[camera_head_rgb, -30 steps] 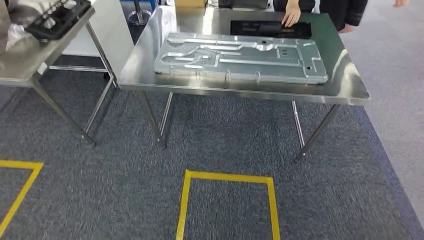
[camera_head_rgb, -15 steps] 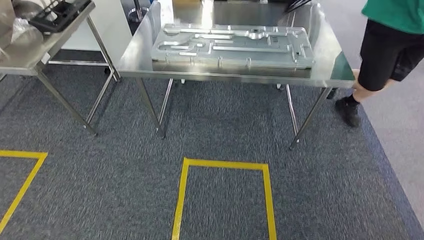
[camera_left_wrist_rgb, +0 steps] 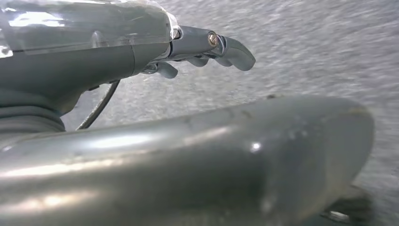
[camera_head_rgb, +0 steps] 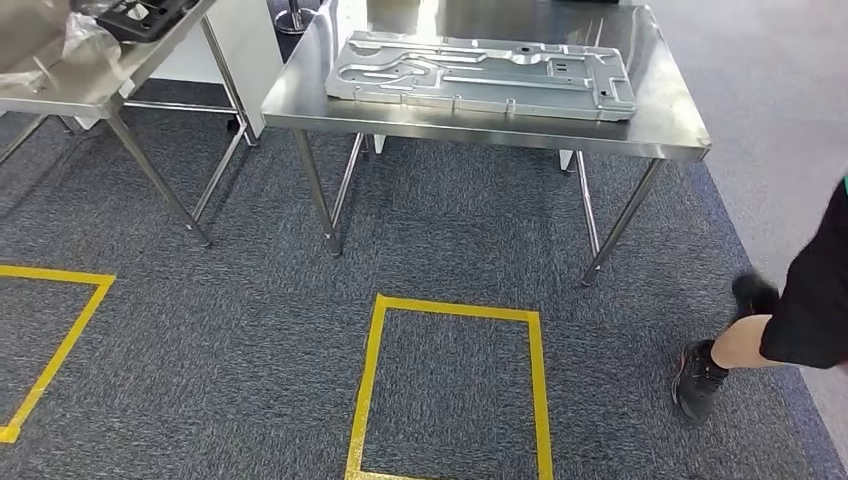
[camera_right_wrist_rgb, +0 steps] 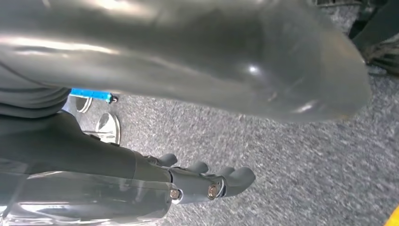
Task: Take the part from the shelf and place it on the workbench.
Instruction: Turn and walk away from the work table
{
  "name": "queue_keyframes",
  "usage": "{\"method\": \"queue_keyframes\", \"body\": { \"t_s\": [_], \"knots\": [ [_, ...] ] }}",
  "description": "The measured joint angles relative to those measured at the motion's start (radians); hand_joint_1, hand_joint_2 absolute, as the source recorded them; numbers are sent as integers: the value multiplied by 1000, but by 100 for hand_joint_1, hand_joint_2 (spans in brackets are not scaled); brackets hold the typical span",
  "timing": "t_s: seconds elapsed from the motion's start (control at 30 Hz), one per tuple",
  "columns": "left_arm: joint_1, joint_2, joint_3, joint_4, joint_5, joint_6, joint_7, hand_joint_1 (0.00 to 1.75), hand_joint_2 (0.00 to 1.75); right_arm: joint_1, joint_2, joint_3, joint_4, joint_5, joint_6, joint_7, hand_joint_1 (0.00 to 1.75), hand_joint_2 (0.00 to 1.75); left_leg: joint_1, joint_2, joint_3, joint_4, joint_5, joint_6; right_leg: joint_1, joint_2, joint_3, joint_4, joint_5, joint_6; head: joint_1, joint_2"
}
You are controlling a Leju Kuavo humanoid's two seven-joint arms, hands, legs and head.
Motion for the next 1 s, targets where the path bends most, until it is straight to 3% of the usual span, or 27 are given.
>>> {"method": "queue_keyframes", "body": {
  "t_s": [0.1,0.13,0.17,0.2,0.23,0.3,0.33,0.37,0.43,0.5,0.6,0.67,0.7,0.73,0.8,0.87,0.93,0.97,1.0],
  "knots": [
    [10,2,-7,0,-19,8,-2,0,0,5,8,0,1,1,3,27,0,0,-2,-10,-35,4,28,10,-4,17,-64,180,-127,8,0,0],
    [13,2,-11,0,-25,8,-1,0,0,6,13,0,2,1,4,36,0,0,-3,-16,-47,8,35,9,-5,18,-74,228,-151,9,0,0],
    [16,2,-17,0,-30,8,-1,0,0,8,17,0,2,1,4,42,0,0,-3,-24,-59,14,41,7,-5,19,-66,243,-156,10,0,0],
    [18,3,-21,0,-33,8,0,0,0,9,20,0,2,1,4,46,0,0,-3,-33,-71,22,45,5,-6,21,-37,215,-143,9,0,0],
    [20,3,-25,0,-35,8,1,0,0,9,22,0,2,1,3,48,0,0,-3,-42,-81,30,48,3,-6,29,9,154,-118,7,0,0],
    [19,3,-28,0,-38,7,1,0,0,10,23,0,2,1,-1,48,0,0,-4,-60,-101,48,50,-4,-7,69,94,20,-86,-2,0,0],
    [17,3,-30,0,-39,6,1,0,0,11,23,0,2,1,-3,46,0,0,-4,-68,-109,56,51,-9,-6,83,114,-16,-82,-6,0,0],
    [16,3,-31,0,-40,6,0,0,0,12,23,-1,2,1,-6,44,0,0,-3,-76,-116,60,53,-15,-4,89,120,-31,-83,-11,0,0],
    [16,5,-34,0,-40,6,0,0,0,11,23,-2,2,0,-8,39,0,0,0,-90,-125,62,58,-28,-2,67,118,-34,-77,-22,0,0],
    [18,6,-35,0,-40,3,2,0,0,10,21,-2,2,-1,-14,34,0,0,1,-67,-142,92,37,-38,-6,42,118,-41,-69,-36,0,0],
    [15,6,-37,0,-37,-7,8,0,0,13,13,-4,2,2,-33,19,0,0,7,-16,-219,264,-60,-52,-5,2,112,-44,-65,-46,0,0],
    [16,3,-38,0,-27,-7,3,0,0,13,8,-4,2,14,-39,13,0,0,11,-9,-248,343,-84,-58,-3,-24,108,-43,-64,-46,0,0],
    [17,1,-38,0,-21,-6,-2,0,0,12,6,-4,2,19,-40,9,0,0,13,-5,-235,326,-69,-59,-3,-37,107,-42,-64,-45,0,0],
    [18,0,-38,0,-17,-4,-6,0,0,10,5,-4,2,23,-41,7,0,0,13,4,-203,272,-39,-58,-3,-49,108,-42,-64,-44,0,0],
    [15,-2,-38,0,-12,-2,-10,0,0,8,4,-4,2,26,-41,4,0,0,9,47,-124,128,16,-50,0,-71,111,-39,-66,-38,0,0],
    [12,-5,-38,0,-11,1,-11,0,0,6,4,-4,2,26,-41,3,0,0,1,74,-92,57,33,-39,4,-91,112,-37,-66,-28,0,0],
    [14,-7,-37,0,-11,2,-12,0,0,1,4,-4,2,27,-41,3,0,0,-2,56,-97,51,37,-27,5,-110,115,-39,-65,-16,0,0],
    [17,-8,-37,0,-11,3,-12,0,0,-2,4,-4,2,27,-41,3,0,0,0,46,-96,47,42,-21,3,-106,116,-37,-69,-11,0,0],
    [19,-8,-37,0,-11,3,-12,0,0,-3,5,-3,1,27,-41,3,0,0,2,35,-96,42,48,-14,0,-87,111,-21,-84,-6,0,0]
  ]
}}
